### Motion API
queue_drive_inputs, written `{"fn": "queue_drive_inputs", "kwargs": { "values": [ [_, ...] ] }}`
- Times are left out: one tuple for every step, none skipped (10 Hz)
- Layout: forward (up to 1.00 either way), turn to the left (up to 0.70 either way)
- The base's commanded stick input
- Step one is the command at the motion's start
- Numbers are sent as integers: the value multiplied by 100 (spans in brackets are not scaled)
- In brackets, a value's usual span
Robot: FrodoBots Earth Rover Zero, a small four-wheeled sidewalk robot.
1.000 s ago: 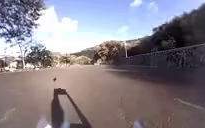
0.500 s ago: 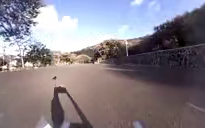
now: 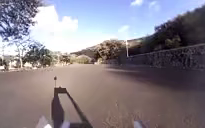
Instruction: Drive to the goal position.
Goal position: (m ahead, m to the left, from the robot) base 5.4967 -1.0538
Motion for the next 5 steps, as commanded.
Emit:
{"fn": "queue_drive_inputs", "kwargs": {
  "values": [
    [69,2],
    [69,2],
    [69,2],
    [69,2],
    [69,2]
  ]
}}
